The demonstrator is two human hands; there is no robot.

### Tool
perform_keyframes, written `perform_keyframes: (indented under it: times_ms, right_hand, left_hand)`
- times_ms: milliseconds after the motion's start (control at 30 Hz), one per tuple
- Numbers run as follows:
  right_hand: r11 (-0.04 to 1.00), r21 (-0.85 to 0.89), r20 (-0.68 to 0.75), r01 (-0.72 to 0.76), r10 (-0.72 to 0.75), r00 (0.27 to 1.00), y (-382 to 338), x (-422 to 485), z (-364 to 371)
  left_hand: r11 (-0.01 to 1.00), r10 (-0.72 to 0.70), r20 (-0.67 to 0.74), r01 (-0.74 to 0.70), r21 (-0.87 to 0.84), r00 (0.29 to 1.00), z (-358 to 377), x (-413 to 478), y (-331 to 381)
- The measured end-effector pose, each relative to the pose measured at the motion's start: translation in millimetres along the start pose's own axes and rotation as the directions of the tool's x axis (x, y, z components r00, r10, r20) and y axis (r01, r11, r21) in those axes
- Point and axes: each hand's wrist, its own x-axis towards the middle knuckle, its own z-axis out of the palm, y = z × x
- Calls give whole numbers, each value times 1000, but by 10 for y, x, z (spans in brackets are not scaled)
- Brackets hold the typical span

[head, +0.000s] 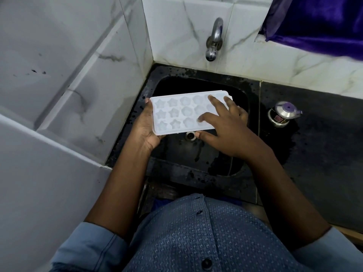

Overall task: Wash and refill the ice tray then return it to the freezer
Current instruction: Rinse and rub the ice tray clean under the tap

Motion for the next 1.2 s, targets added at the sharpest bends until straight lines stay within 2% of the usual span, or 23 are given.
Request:
perform_keyframes:
  times_ms: [233, 400, 833, 1067, 1200]
  right_hand:
    - [997, -2, -56, -82, 81, 995, 141, 13, -68]
    - [987, 76, -88, -140, 146, 985, 294, -25, -173]
    - [993, 111, -25, -47, 50, 998, 299, -93, -163]
    - [997, 71, 3, 24, -24, 1000, 204, -84, -55]
    - [999, 46, -19, 2, -1, 1000, 170, -42, -29]
  left_hand:
    - [1000, 3, 13, -3, -12, 1000, -29, 38, 9]
    - [1000, 11, 29, -11, -8, 1000, -98, 105, 41]
    - [1000, -6, 56, 7, -21, 998, -190, 134, 166]
    - [998, -32, 77, 35, -48, 997, -226, 138, 129]
    - [1000, -24, 52, 25, -19, 998, -222, 117, 100]
